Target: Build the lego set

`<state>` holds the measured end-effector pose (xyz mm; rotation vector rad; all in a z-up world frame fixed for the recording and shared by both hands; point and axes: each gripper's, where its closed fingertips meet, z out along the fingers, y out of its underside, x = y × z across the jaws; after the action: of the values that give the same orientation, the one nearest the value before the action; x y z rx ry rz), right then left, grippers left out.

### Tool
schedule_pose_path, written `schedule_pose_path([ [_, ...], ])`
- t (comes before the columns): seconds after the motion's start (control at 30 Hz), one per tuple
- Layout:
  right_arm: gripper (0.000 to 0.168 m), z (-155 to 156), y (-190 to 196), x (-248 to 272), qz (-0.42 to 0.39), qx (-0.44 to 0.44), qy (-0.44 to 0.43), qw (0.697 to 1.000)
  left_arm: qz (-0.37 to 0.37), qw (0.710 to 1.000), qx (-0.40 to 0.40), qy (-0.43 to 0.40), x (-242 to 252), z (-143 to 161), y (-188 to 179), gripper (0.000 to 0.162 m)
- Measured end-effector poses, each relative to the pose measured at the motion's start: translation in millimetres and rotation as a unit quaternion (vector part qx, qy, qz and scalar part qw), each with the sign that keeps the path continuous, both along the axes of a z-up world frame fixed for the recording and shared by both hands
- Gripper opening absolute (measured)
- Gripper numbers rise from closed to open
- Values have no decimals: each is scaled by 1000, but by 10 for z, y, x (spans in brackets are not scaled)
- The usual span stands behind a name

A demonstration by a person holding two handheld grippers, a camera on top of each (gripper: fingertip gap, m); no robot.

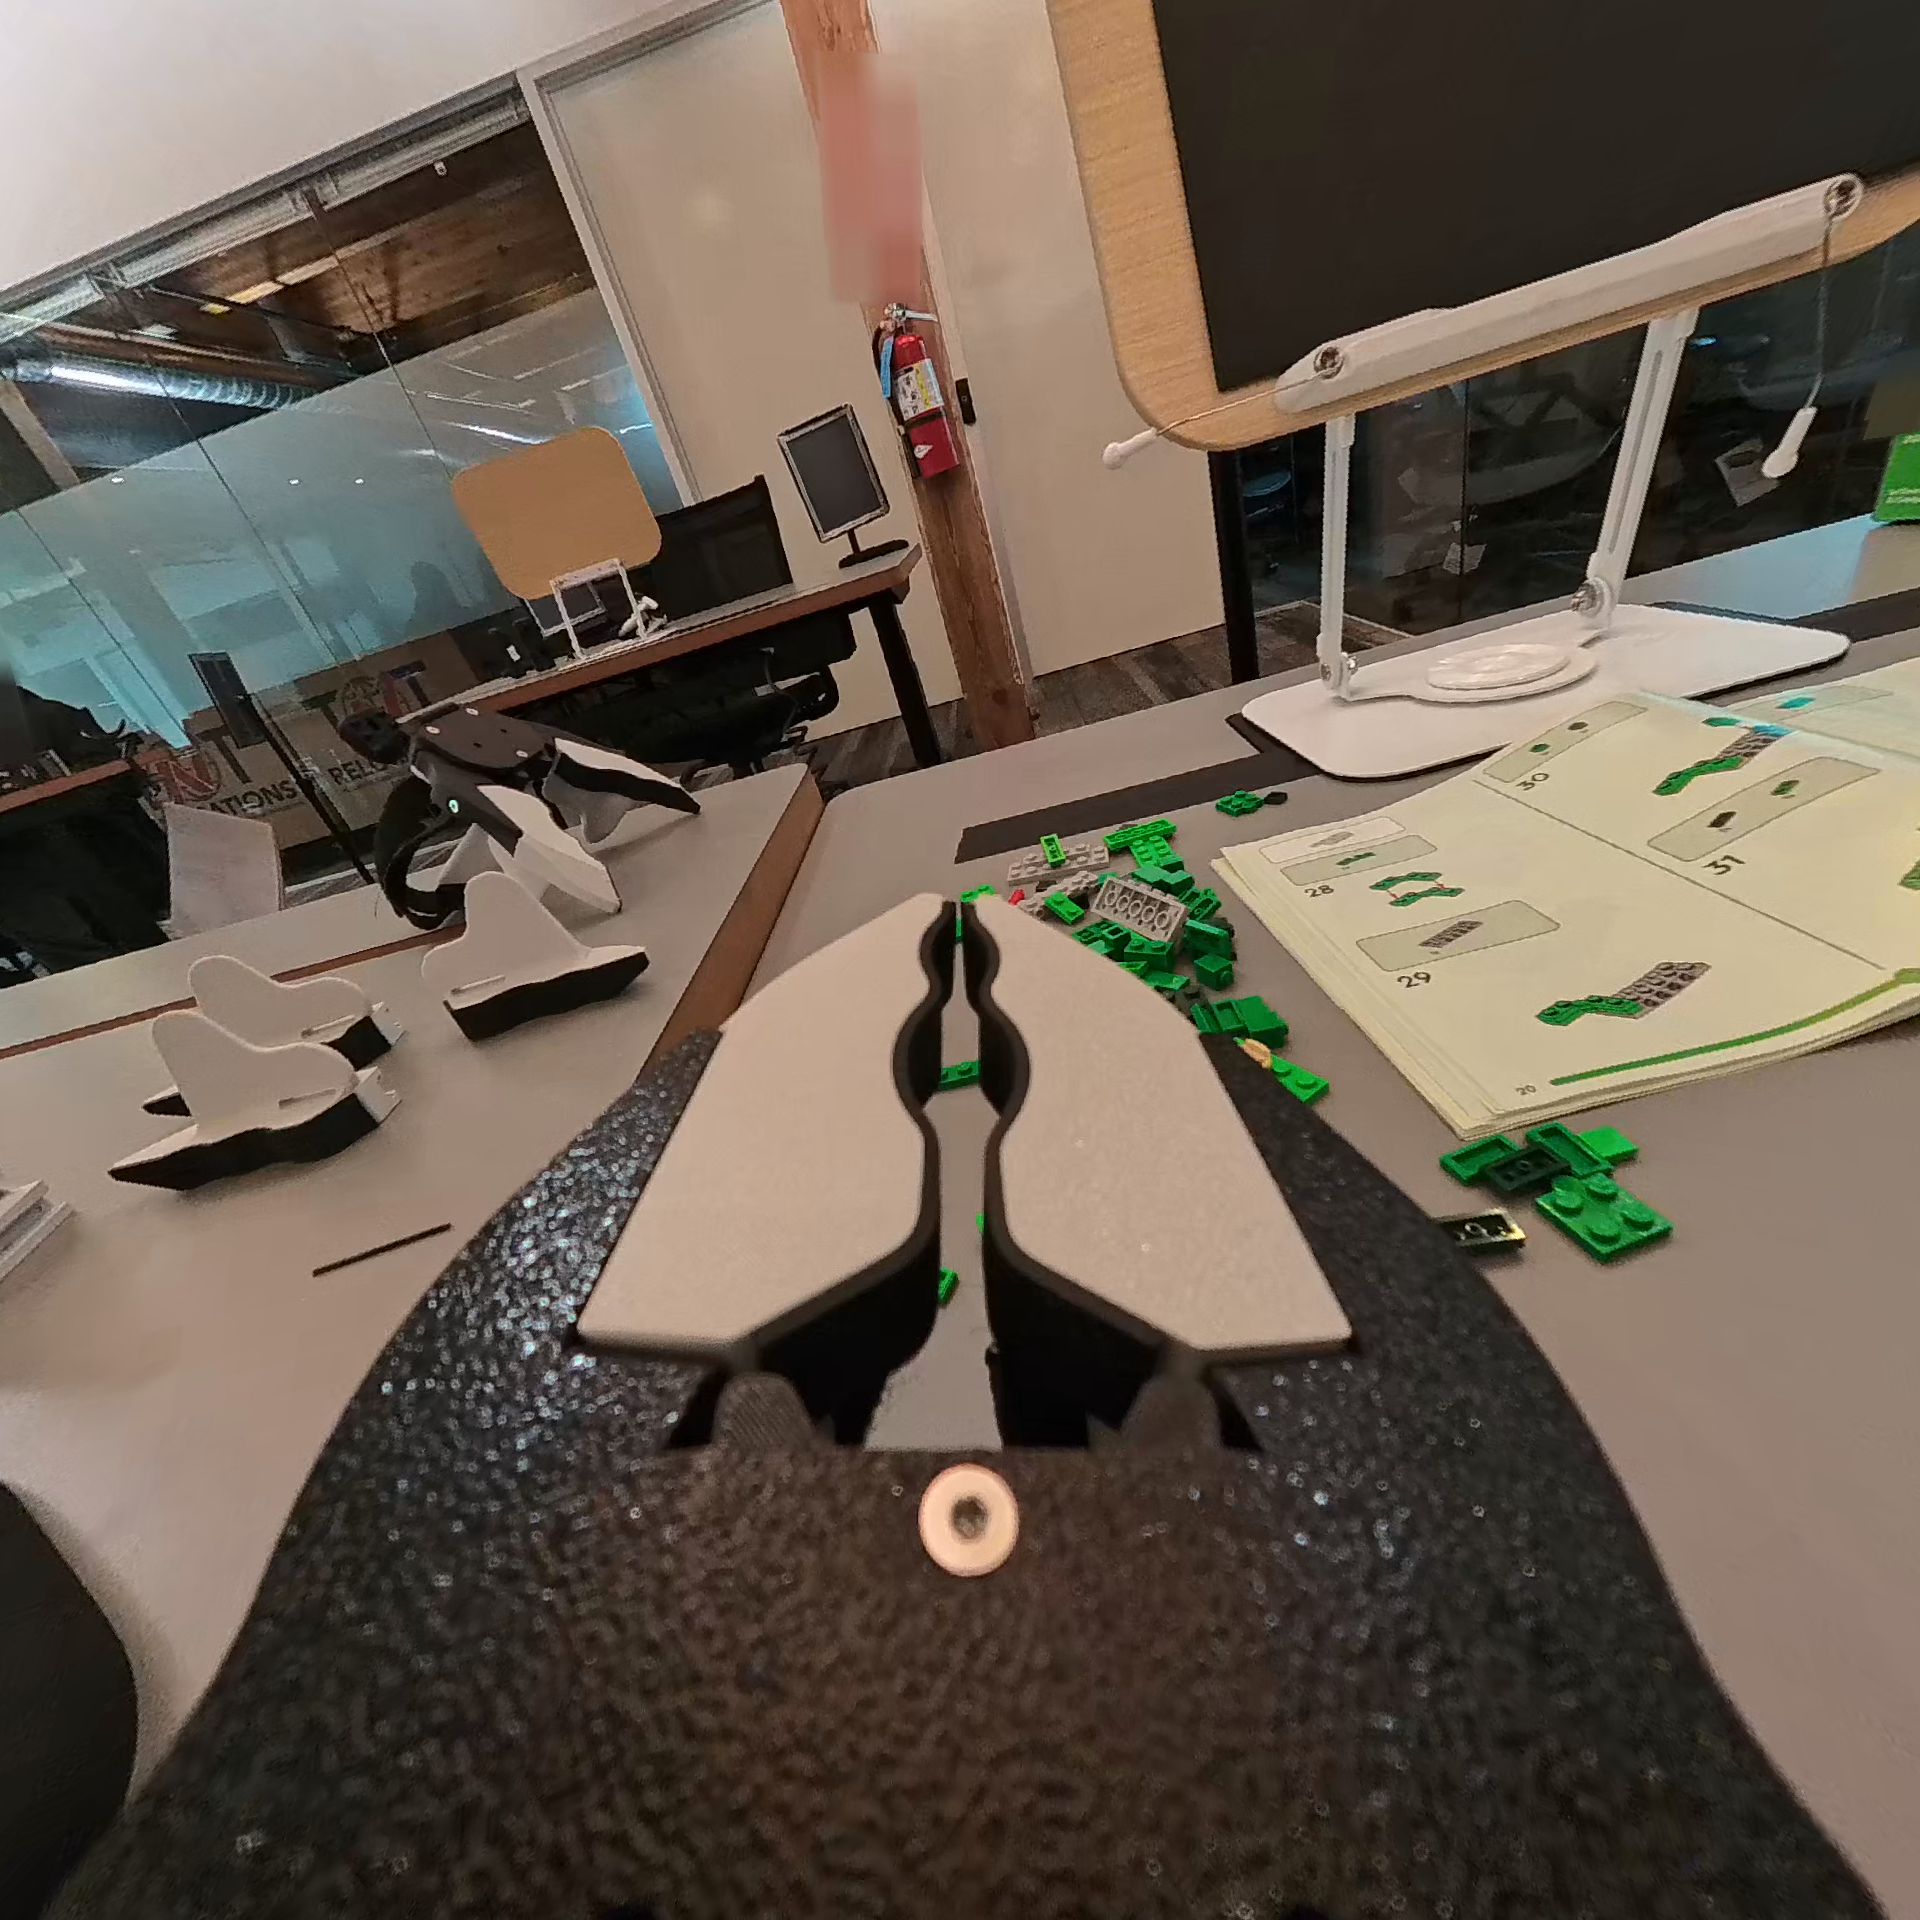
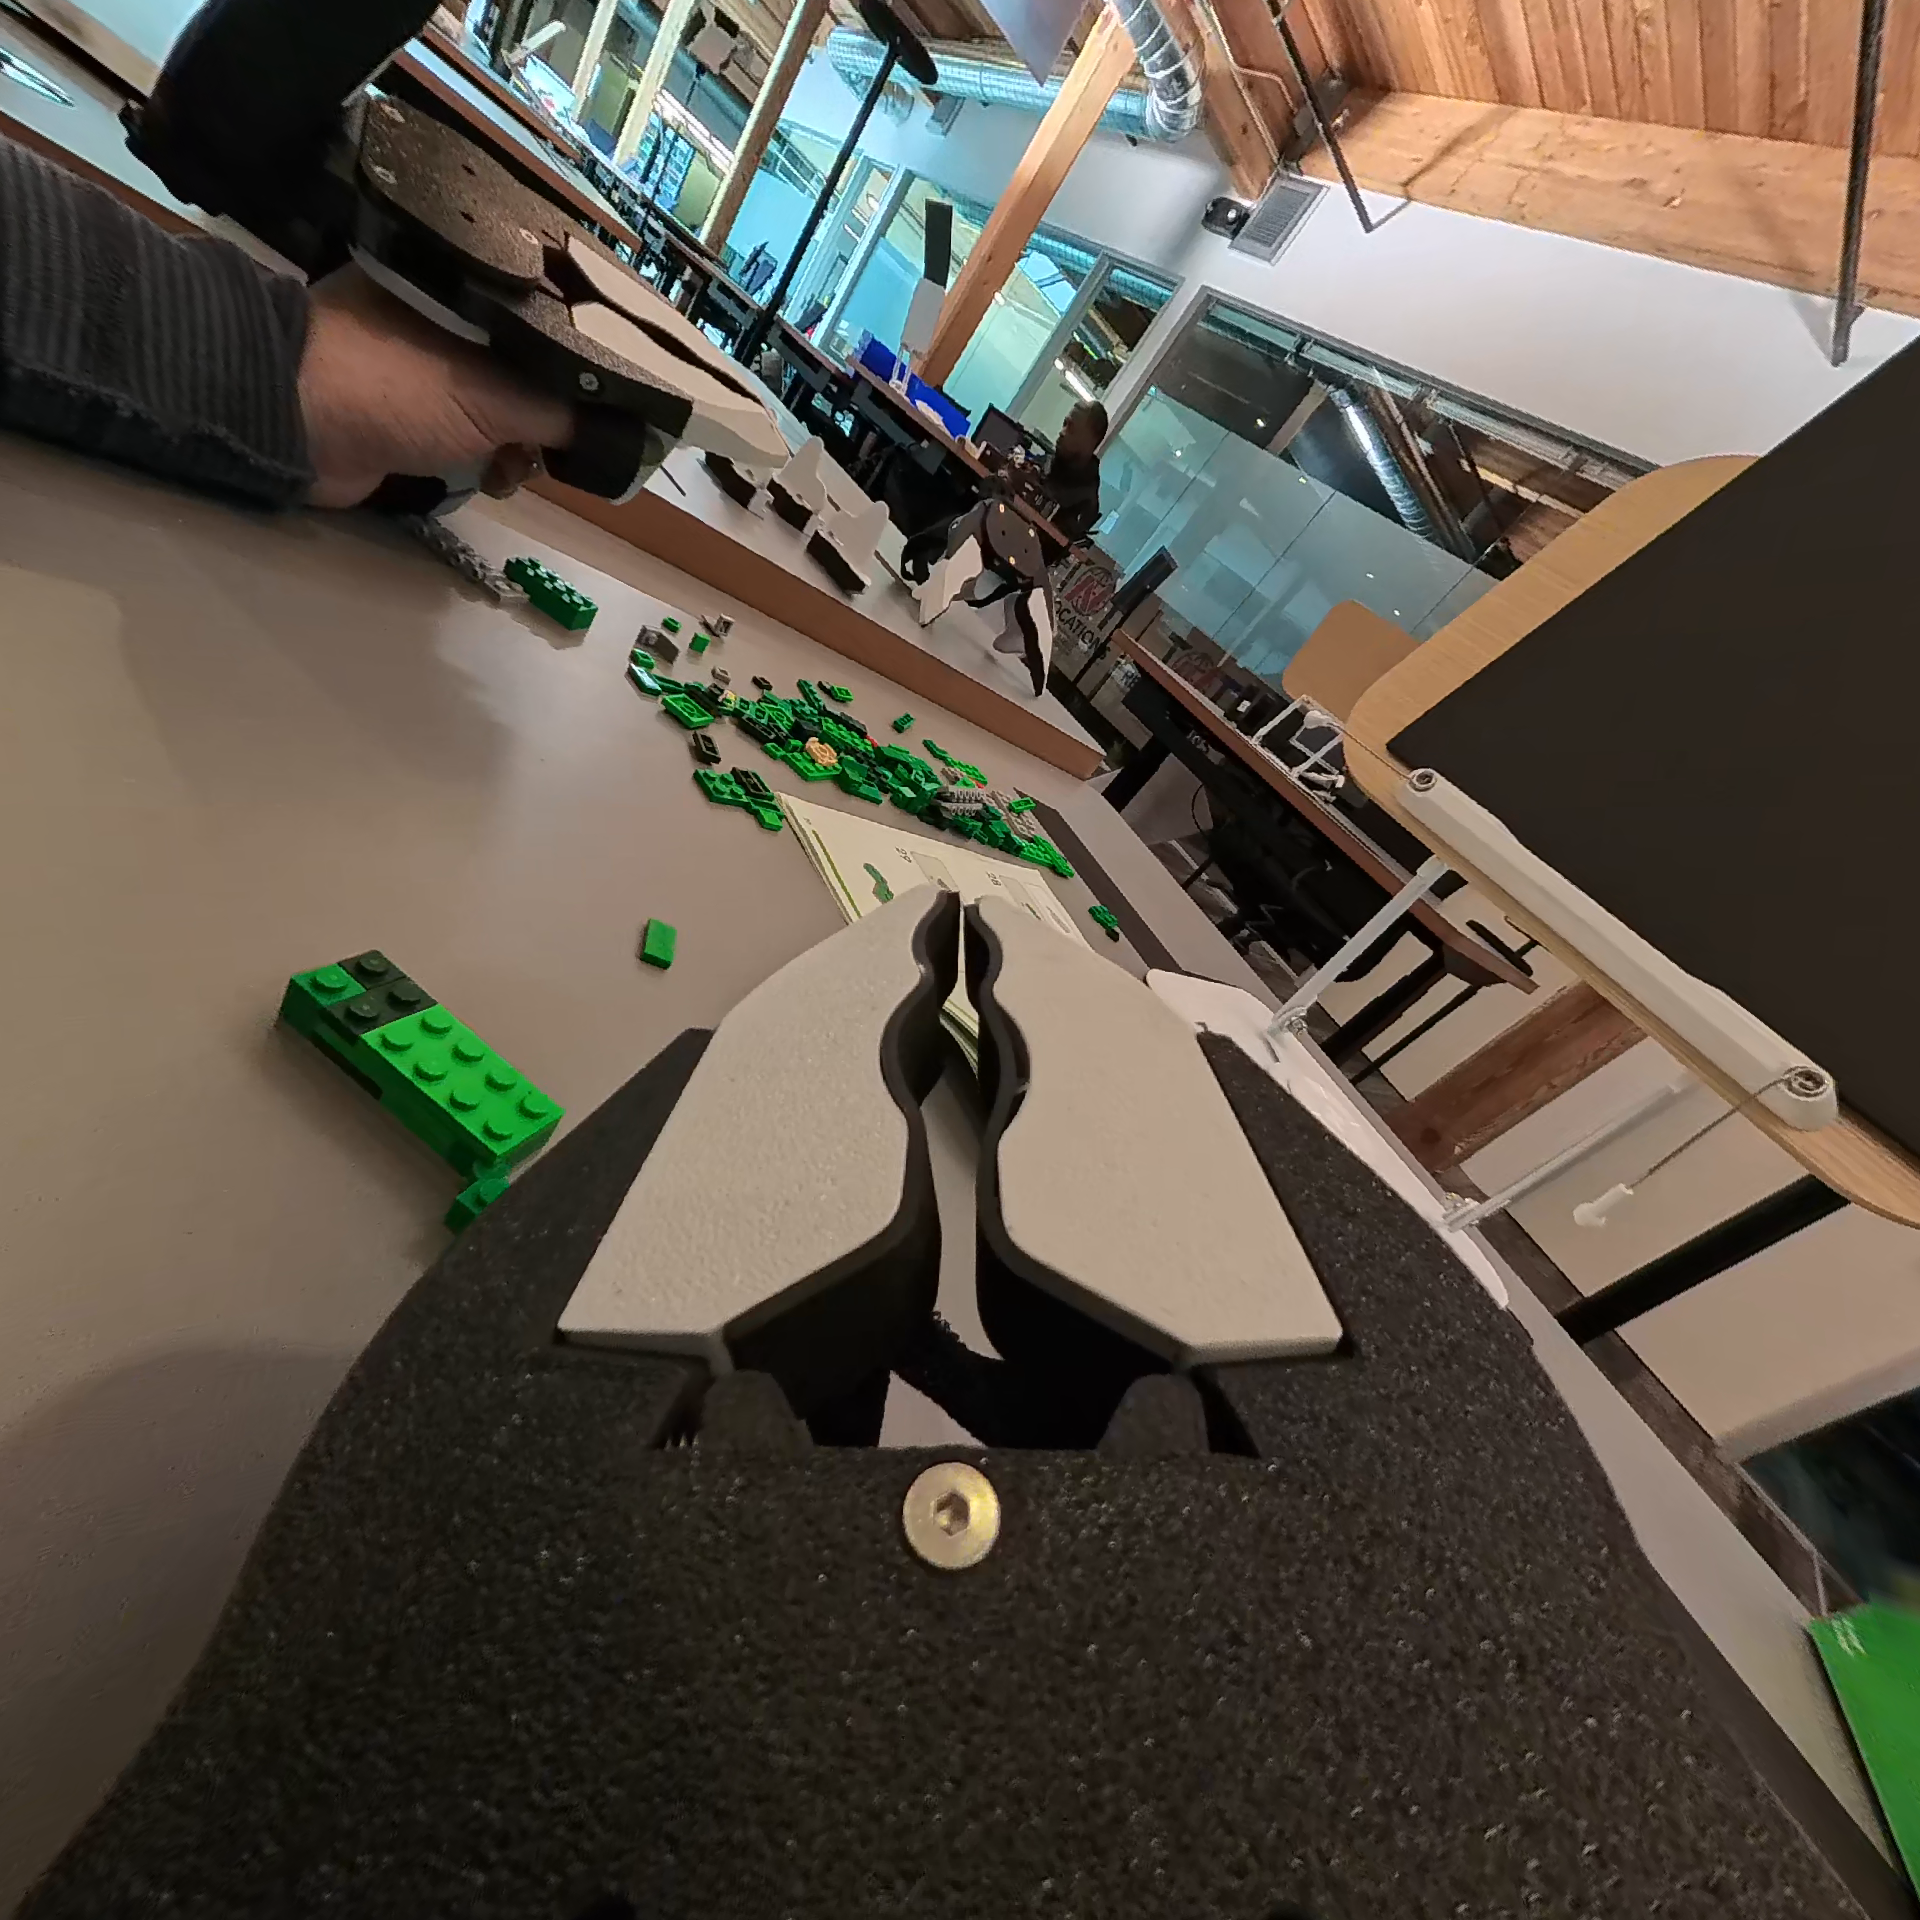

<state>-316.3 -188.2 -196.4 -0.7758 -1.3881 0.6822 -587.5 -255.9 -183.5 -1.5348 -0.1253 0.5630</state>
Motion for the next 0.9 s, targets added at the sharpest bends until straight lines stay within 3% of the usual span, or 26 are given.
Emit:
schedule_pose_path([
  [0.27,0,6,11,7,0,-13,3,1000,-17,1000,9,-9,94,47,-15,4],
  [0.43,0,13,33,16,3,-30,6,1000,-62,997,-28,-28,228,30,131,32],
  [0.6,0,25,53,23,11,-51,11,999,-110,974,-187,66,94,-30,459,35],
  [0.73,0,26,67,21,15,-63,12,998,-130,935,-329,21,-363,-295,778,34],
  [0.9,0,35,82,27,18,-74,15,997,-180,881,-436,-18,-740,-631,1151,30],
])
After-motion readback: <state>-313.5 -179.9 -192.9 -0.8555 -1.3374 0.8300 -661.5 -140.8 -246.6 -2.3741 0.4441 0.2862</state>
